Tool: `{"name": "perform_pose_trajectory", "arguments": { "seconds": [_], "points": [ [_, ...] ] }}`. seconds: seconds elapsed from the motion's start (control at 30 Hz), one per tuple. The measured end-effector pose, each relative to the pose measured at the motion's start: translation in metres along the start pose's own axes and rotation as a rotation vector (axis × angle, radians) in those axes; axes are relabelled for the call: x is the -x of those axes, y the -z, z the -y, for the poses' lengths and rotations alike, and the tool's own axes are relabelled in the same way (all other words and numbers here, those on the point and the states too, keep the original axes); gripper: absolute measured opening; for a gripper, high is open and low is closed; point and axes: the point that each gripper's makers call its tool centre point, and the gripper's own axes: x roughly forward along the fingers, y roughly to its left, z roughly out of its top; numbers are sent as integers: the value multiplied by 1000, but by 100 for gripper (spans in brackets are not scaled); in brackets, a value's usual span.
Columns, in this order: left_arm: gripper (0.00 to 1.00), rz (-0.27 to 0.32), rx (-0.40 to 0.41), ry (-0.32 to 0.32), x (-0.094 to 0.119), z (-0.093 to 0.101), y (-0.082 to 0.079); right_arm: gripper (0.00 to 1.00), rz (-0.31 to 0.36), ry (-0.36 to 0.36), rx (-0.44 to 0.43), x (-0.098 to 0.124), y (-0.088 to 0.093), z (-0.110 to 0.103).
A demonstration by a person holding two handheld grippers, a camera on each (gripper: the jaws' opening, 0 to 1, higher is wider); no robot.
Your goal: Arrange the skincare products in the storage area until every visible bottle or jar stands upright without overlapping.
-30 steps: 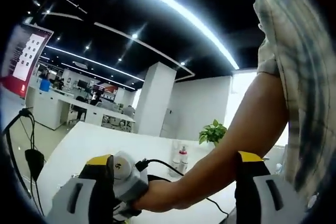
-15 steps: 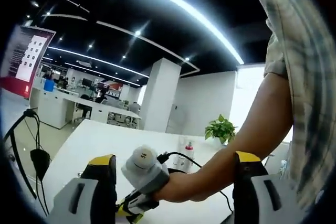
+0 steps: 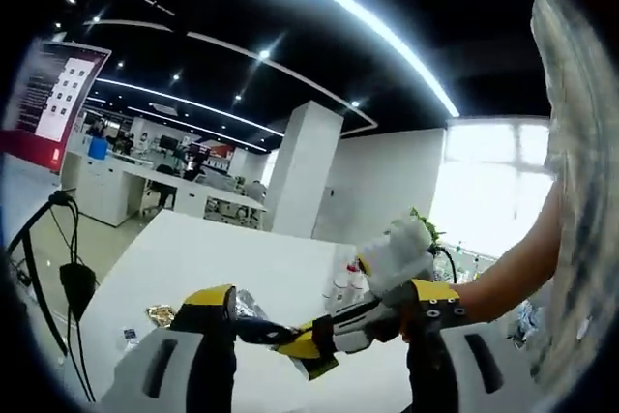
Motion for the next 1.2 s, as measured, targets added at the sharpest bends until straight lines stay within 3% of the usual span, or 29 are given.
{"name": "perform_pose_trajectory", "arguments": {
  "seconds": [0.1,0.17,0.27,0.33,0.47,0.53,0.6,0.67,0.8,0.87,0.93,1.03,1.2],
  "points": [
    [66,-30,19,0,0,-3,4,3,79,8,-75,22,-7,-8],
    [66,-12,66,-20,1,-11,0,3,117,0,-71,33,-13,-17],
    [65,-36,131,-18,0,-15,4,3,164,-7,-59,43,-20,-31],
    [61,-65,164,46,-1,-2,8,3,166,-8,-28,45,-20,-40],
    [64,-39,178,11,1,-12,3,3,167,-26,34,43,-18,-55],
    [61,-42,235,18,1,-14,3,4,177,-29,57,44,-19,-61],
    [58,-37,237,23,0,-14,3,4,180,-29,72,44,-20,-64],
    [55,-78,278,69,-3,-3,9,4,188,-30,108,46,-21,-68],
    [33,-112,242,129,-4,12,14,4,208,-35,135,50,-22,-71],
    [33,-107,229,126,-4,9,13,4,220,-31,135,51,-21,-70],
    [32,-128,276,141,-3,10,15,4,228,-31,136,51,-19,-69],
    [29,-174,303,148,-2,8,23,4,219,-15,183,49,-12,-72],
    [22,-267,395,183,1,14,35,6,218,0,182,51,3,-77]
  ]
}}
